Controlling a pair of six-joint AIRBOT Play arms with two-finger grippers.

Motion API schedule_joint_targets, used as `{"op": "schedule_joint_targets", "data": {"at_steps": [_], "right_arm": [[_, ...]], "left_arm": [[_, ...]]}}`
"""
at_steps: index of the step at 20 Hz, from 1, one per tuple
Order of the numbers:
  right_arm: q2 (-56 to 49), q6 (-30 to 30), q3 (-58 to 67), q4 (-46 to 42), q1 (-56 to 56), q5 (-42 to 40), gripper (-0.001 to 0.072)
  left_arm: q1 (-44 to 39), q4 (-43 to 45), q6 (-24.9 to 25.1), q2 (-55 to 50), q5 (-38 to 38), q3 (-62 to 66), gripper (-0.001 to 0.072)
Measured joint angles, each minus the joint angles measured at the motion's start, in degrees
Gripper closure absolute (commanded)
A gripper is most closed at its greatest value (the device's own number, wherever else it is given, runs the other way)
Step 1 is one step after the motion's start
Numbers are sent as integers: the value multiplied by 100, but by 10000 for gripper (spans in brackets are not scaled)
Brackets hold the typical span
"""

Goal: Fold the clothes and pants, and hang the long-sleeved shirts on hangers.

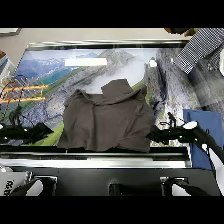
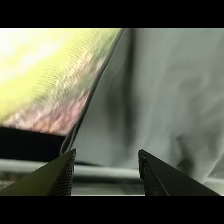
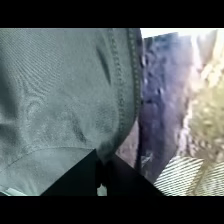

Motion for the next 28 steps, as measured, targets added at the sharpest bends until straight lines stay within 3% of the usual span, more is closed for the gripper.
{"op": "schedule_joint_targets", "data": {"at_steps": [6, 14, 16, 23, 28], "right_arm": [[227, 26, -4, -15, 4, 98, 677], [409, 90, -4, 61, 4, 293, 678], [494, 94, -4, 72, 4, 306, 678], [1121, 138, 273, 164, 4, 350, 679], [1547, 92, 2168, 219, 4, 490, 679]], "left_arm": [[57, -188, 225, 28, 378, -968, 250], [-157, -376, 400, -313, 916, -1244, 263], [-365, -516, 437, -474, 1016, -1252, 699], [-673, -872, 485, -599, 1139, -693, 692], [-702, -1045, 459, -192, 1019, 1351, 692]]}}
